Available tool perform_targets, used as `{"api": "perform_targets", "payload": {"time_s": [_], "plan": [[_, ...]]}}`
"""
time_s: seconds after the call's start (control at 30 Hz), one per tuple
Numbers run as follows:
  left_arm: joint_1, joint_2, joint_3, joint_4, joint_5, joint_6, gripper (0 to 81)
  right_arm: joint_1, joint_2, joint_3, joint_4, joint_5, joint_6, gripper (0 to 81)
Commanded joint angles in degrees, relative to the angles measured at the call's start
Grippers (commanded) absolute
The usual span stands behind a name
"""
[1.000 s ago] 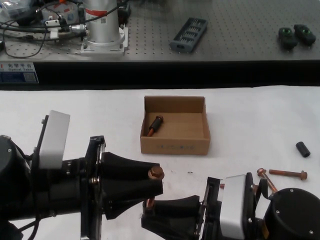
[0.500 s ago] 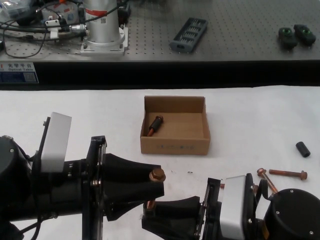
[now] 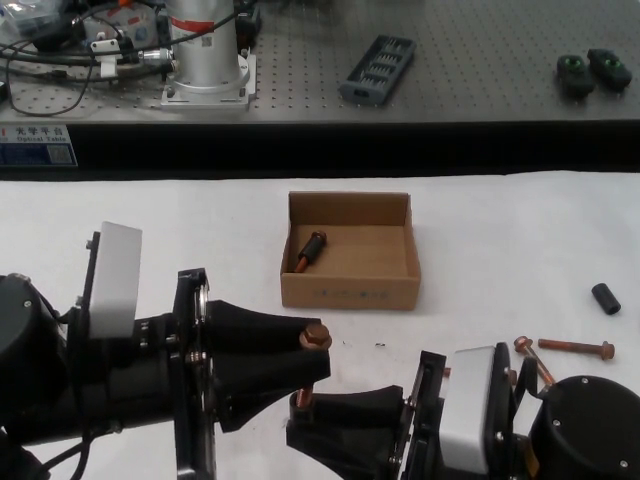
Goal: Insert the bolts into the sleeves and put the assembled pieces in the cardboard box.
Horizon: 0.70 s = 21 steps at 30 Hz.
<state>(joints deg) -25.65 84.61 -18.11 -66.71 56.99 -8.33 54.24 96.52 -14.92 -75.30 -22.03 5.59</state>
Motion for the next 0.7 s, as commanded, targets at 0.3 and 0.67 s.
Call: {"api": "perform_targets", "payload": {"time_s": [0.3,0.67], "plan": [[2.1,0.0,0.6,-7.1,0.3,-10.5,0.6,-0.1,-0.6,-0.5,-5.5,-0.5,0.0,6.6],[2.2,0.0,2.2,-5.5,0.3,-4.4,0.6,-0.1,-0.6,0.8,-9.6,1.1,1.2,6.6]]}}
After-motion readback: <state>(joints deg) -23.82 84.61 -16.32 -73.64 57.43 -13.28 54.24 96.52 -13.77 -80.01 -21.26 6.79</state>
